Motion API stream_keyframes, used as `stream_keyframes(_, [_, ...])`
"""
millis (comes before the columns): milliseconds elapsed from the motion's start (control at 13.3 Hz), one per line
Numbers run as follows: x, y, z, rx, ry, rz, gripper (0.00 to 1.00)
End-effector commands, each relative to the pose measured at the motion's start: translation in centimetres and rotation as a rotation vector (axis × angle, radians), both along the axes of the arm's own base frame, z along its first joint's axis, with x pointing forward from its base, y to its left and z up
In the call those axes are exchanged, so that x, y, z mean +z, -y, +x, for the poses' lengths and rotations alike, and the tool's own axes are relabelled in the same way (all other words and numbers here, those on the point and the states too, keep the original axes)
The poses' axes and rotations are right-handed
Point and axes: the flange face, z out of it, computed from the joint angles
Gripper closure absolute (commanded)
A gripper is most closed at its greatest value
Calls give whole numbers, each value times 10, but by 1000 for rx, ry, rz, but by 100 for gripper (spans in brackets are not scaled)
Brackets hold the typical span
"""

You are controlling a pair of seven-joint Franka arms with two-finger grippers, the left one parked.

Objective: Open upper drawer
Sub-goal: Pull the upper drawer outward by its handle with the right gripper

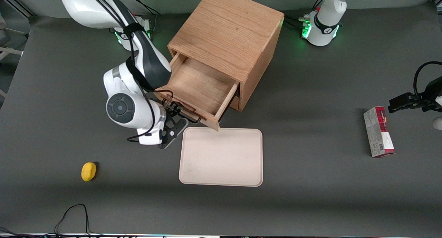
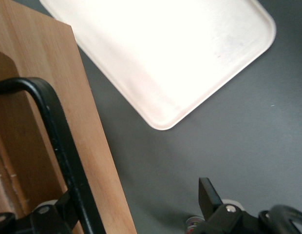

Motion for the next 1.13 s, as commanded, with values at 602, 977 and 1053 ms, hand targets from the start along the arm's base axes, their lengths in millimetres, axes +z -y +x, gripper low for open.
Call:
stream_keyframes(602, [1,34,59,-7,80,45,0])
stream_keyframes(977, [7,46,71,4,125,76,0])
stream_keyframes(1053, [6,55,76,-16,140,82,0])
